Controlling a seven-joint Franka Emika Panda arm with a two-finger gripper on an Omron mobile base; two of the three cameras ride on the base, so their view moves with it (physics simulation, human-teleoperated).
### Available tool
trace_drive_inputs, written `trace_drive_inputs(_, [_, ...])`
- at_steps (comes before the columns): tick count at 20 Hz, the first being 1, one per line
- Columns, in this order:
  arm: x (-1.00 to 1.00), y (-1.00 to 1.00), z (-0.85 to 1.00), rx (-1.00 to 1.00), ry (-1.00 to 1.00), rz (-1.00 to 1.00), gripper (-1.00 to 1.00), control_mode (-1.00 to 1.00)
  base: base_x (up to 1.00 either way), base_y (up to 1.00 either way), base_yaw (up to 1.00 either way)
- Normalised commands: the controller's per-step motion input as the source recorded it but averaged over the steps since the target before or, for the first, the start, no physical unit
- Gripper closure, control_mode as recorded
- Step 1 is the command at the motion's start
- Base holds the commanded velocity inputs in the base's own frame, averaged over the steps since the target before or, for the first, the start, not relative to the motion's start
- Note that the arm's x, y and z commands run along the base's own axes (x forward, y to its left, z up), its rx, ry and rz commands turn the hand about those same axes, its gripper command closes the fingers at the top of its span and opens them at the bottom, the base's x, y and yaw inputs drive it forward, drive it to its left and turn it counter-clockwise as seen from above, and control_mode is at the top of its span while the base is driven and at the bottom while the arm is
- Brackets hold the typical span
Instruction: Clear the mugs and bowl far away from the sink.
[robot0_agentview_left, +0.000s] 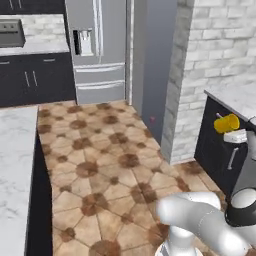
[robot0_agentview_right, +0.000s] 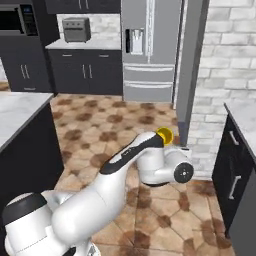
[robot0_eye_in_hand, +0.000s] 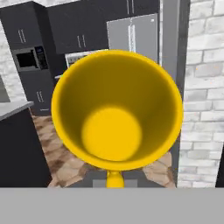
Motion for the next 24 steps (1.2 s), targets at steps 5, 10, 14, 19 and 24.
trace_drive_inputs(5, [0.00, 0.00, 0.00, 0.00, 0.00, 0.00, 1.00, 1.00, 0.00, 0.00, 0.90])
trace_drive_inputs(10, [0.00, 0.00, 0.00, 0.00, 0.00, 0.00, 1.00, 1.00, 0.00, -0.05, 0.89])
trace_drive_inputs(14, [0.00, 0.00, 0.00, 0.00, 0.00, 0.00, 1.00, 1.00, 0.00, -0.13, 0.84])
trace_drive_inputs(19, [0.00, 0.00, 0.00, 0.00, 0.00, 0.00, 1.00, 1.00, 0.00, -0.05, 0.87])
trace_drive_inputs(24, [0.00, 0.00, 0.00, 0.00, 0.00, 0.00, 1.00, 1.00, 0.00, -0.01, 0.91])
